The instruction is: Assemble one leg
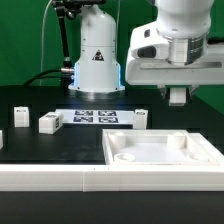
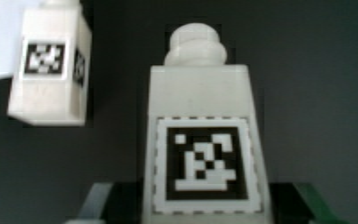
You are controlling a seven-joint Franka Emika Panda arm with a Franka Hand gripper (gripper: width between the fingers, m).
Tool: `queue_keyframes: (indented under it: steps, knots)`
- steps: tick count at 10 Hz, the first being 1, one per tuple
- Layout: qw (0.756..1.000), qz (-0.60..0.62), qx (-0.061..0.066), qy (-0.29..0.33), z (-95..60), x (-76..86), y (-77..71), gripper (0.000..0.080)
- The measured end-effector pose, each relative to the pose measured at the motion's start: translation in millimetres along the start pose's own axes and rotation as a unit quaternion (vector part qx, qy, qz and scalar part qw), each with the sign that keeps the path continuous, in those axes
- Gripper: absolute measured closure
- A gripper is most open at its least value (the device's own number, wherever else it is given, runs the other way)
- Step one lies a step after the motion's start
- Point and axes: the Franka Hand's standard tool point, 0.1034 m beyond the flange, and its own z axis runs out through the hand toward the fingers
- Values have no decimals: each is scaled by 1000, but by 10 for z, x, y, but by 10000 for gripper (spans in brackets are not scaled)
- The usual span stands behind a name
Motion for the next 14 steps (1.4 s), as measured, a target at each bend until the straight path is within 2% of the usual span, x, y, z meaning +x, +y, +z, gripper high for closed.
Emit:
queue_keyframes:
  steps: [2,4,7,9,10,11,13,14]
  knots:
    - [999,-20,-2,50,-262,60,37,506]
    - [993,-24,8,118,-433,158,27,506]
    - [975,-30,19,220,-418,209,-23,506]
    - [954,-45,24,294,-412,317,-21,506]
    - [944,-54,23,324,-503,404,-12,506]
    - [926,-61,29,370,-608,489,-24,506]
    - [908,-79,28,410,-698,581,-14,506]
    - [883,-77,40,461,-728,582,-47,506]
